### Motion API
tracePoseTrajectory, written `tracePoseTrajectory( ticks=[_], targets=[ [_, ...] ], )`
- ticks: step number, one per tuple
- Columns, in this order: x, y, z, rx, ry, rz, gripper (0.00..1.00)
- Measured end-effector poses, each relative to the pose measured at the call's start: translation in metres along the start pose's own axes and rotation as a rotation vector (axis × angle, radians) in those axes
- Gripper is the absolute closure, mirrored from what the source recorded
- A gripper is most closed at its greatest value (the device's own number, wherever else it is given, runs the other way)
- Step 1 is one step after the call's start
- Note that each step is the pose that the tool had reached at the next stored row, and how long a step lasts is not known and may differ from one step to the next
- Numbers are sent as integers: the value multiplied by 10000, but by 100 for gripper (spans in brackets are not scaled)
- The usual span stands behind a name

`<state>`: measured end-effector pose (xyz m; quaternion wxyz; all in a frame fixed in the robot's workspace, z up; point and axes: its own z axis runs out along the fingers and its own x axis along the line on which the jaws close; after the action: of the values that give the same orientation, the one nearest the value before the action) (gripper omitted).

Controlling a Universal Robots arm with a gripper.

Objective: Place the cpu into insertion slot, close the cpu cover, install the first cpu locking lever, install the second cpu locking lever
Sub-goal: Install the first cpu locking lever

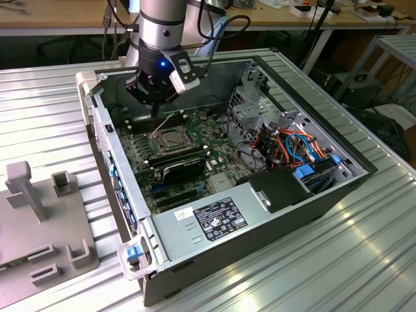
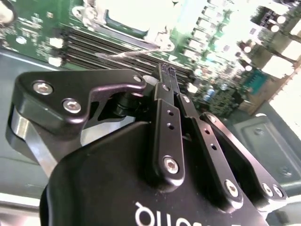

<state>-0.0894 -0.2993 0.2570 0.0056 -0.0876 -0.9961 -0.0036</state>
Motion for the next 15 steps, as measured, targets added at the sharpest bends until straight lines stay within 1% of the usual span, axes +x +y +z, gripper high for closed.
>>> tracePoseTrajectory(
  ticks=[1,3,5,7,15],
  targets=[
    [-30,5,4,2,5,1,89],
    [-57,10,7,1,10,-4,89],
    [-59,11,8,-2,9,-3,89],
    [-59,11,8,-71,21,-5,89],
    [-59,11,8,-77,22,-5,89]
  ],
)
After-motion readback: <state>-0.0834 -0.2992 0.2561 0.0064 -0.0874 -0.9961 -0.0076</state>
